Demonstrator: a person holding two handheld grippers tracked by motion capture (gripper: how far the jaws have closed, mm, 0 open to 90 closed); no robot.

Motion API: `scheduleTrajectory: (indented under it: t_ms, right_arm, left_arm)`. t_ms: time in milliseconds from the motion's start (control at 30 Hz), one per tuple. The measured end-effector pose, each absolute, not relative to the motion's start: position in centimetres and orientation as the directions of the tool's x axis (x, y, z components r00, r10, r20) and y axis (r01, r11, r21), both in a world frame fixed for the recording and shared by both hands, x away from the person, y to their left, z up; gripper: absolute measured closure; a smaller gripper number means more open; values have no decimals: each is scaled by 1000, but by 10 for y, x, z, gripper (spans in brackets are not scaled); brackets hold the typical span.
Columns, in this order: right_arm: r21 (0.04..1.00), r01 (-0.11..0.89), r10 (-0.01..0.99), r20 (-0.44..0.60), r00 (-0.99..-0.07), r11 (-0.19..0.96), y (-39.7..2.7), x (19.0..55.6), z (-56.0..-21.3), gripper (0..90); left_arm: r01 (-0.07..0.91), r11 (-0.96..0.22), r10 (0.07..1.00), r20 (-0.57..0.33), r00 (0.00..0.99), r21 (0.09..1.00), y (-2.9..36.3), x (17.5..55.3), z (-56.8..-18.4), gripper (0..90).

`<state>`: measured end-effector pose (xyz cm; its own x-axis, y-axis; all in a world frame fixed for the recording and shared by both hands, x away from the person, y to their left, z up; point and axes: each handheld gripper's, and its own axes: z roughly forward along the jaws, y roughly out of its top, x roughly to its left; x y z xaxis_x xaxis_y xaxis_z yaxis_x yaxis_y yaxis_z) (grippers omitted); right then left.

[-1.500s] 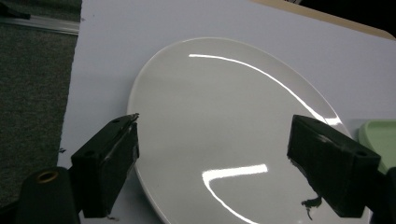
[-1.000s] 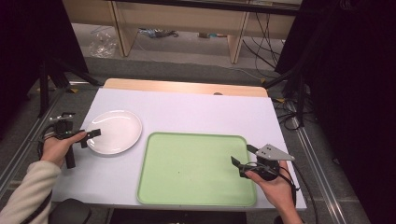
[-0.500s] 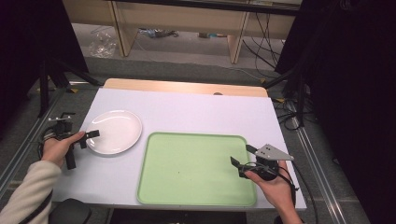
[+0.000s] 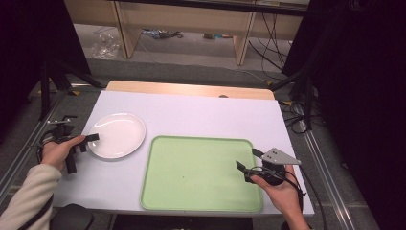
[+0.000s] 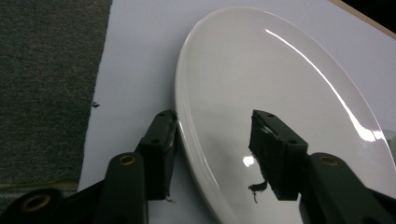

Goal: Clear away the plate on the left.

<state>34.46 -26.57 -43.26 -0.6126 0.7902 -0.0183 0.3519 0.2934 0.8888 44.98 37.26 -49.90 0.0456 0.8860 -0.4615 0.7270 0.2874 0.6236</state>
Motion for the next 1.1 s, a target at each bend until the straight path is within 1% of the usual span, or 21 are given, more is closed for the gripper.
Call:
scheduleTrajectory:
  t_ms: [33,133,167,233,333,367,400,433,533,633,667,700,867,933,1000,1100]
  right_arm:
    - [889,352,790,-18,-613,293,-266,345,-433,245]
    - [890,346,790,-26,-613,298,-266,345,-433,245]
    - [892,339,790,-34,-612,301,-266,345,-433,245]
    - [888,353,790,-18,-613,294,-266,345,-433,245]
    - [888,355,792,-17,-610,293,-266,345,-433,245]
    - [891,340,791,-35,-610,301,-266,346,-433,244]
    - [891,340,791,-35,-610,301,-266,346,-433,244]
    - [891,340,790,-34,-613,301,-266,346,-433,244]
    - [891,340,791,-34,-611,301,-266,346,-433,245]
    - [891,339,791,-35,-611,301,-266,346,-433,245]
    - [892,337,792,-37,-609,301,-266,346,-433,245]
    - [888,356,794,-17,-608,292,-266,345,-432,245]
    - [886,355,794,-24,-608,299,-267,345,-431,245]
    - [886,355,794,-25,-608,299,-267,345,-431,245]
    - [899,329,796,-35,-604,290,-267,346,-432,245]
    - [895,335,796,-35,-605,294,-267,346,-432,246]
  left_arm:
    - [727,287,886,-462,46,624,373,450,-499,527]
    - [725,291,887,-459,40,624,373,450,-499,538]
    - [728,284,892,-450,37,623,373,450,-499,560]
    - [730,284,895,-446,31,621,372,451,-499,571]
    - [739,276,902,-431,21,614,374,451,-498,638]
    - [739,281,903,-430,13,612,374,452,-498,662]
    - [740,277,906,-422,11,613,374,452,-498,662]
    - [741,281,906,-424,6,610,374,452,-498,680]
    - [746,279,909,-416,-3,604,373,453,-497,684]
    - [748,292,905,-425,-15,596,373,453,-496,698]
    - [747,314,896,-443,-29,586,374,453,-496,706]
    - [745,321,894,-448,-34,584,374,453,-496,716]
    - [740,328,888,-459,-29,587,377,452,-497,738]
    - [740,339,879,-476,-30,580,378,452,-497,742]
    - [732,362,865,-501,-32,577,378,451,-496,761]
    - [729,357,862,-507,-16,584,379,450,-492,774]
